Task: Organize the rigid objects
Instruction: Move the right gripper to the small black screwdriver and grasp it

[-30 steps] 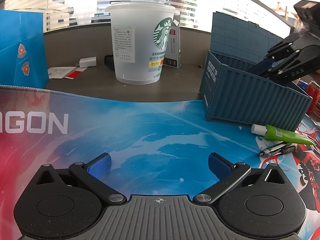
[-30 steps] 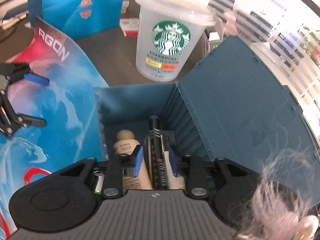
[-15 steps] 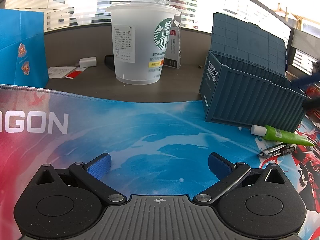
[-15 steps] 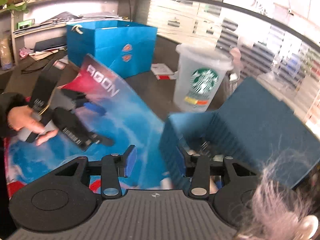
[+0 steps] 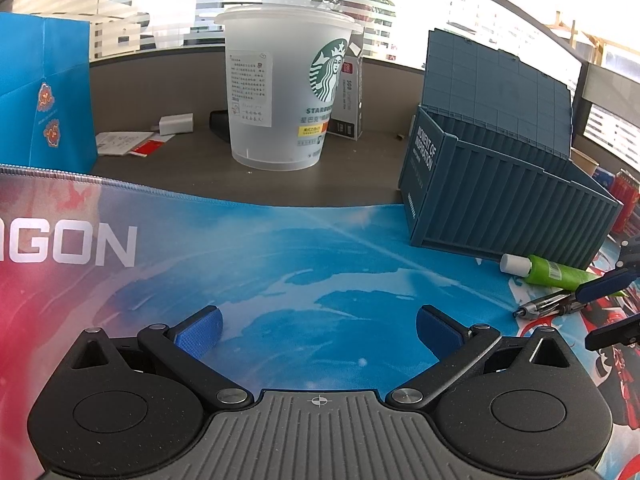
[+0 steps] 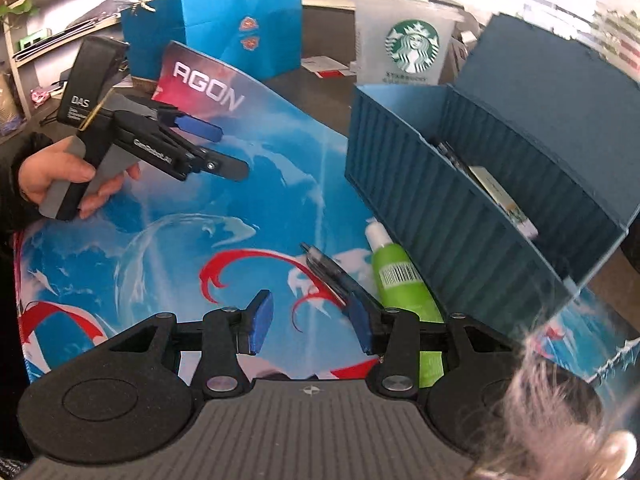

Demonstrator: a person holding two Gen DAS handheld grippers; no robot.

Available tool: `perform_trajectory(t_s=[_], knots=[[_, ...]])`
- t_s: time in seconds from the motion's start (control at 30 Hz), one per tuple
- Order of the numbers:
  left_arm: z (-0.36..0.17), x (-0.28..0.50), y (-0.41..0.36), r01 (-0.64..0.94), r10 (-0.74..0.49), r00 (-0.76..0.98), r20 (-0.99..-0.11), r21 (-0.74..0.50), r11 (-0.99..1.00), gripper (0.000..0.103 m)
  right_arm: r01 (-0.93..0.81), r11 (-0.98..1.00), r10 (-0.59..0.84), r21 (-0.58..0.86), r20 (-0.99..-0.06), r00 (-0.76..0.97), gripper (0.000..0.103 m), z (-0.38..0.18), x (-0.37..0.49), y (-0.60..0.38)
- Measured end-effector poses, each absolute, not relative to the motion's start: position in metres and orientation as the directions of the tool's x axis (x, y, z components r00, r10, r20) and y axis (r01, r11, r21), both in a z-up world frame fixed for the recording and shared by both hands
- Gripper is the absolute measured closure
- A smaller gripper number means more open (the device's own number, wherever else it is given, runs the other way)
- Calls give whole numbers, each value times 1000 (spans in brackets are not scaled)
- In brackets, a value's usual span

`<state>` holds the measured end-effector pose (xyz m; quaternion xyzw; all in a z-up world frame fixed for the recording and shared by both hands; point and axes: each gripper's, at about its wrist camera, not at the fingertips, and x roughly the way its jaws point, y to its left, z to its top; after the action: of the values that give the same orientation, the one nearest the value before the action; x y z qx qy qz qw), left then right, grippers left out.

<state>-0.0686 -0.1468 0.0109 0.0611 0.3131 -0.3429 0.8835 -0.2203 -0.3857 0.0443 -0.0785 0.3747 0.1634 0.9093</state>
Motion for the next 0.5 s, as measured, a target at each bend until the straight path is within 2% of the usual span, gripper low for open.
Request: perform_trajectory(t_s=[0.1, 0.27, 0.37, 0.4, 0.43, 0.5], knots=[[11, -68, -146, 643, -571, 567, -593, -114, 757, 0, -341, 940, 221, -31, -706, 672, 57, 40, -221, -391], [11, -68, -146, 642, -574, 567, -591, -119, 757, 0, -320, 947, 223, -10, -696, 683, 53, 32, -221, -402], [11, -68, -145, 642, -575, 567, -590, -121, 757, 0, -316, 948, 245, 31, -703, 667, 38, 28, -222, -404], [11, -68, -146, 642, -575, 567, -590, -120, 757, 0, -324, 945, 259, 44, -704, 661, 28, 28, -224, -403], [11, -68, -146, 642, -574, 567, -591, -118, 757, 0, -333, 942, 268, 48, -704, 658, 25, 27, -226, -400], [11, -68, -146, 642, -571, 568, -592, -115, 758, 0, -342, 939, 272, 44, -704, 656, 24, 25, -229, -395]])
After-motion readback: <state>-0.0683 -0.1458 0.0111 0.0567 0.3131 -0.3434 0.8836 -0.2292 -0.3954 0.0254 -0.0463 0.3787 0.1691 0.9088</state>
